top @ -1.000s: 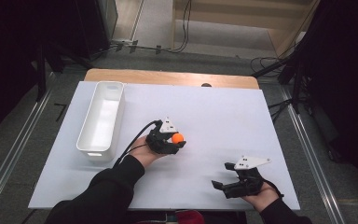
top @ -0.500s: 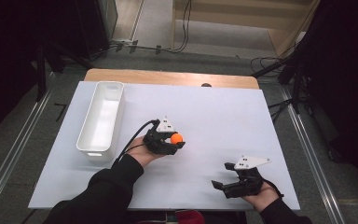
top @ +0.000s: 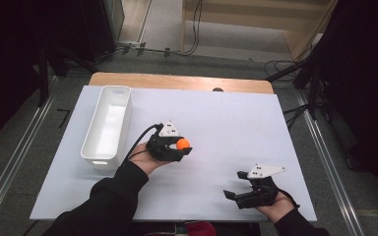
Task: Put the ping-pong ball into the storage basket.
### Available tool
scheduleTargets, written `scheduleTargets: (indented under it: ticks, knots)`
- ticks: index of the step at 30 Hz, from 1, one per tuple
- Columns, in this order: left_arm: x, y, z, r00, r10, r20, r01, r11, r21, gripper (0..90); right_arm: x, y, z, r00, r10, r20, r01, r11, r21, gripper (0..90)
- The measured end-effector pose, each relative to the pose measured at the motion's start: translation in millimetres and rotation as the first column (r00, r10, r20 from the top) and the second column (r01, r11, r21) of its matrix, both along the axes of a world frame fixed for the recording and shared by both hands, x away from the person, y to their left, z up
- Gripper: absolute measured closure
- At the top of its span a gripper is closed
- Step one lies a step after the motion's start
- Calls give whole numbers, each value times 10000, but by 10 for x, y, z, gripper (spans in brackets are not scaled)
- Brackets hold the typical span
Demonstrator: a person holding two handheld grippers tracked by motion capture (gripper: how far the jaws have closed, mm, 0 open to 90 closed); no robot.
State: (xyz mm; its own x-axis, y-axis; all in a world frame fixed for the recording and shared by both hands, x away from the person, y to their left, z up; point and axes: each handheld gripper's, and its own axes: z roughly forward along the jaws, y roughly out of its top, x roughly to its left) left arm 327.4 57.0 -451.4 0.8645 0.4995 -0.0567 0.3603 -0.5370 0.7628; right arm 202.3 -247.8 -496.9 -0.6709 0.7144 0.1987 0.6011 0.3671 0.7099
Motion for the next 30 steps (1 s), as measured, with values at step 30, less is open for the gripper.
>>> scheduleTargets:
  ticks: [30]
  knots:
    - [-41,56,251,10000,-15,74,16,9999,-100,501,-1,1,-1,10000,-7,6,7,10000,-23,122]
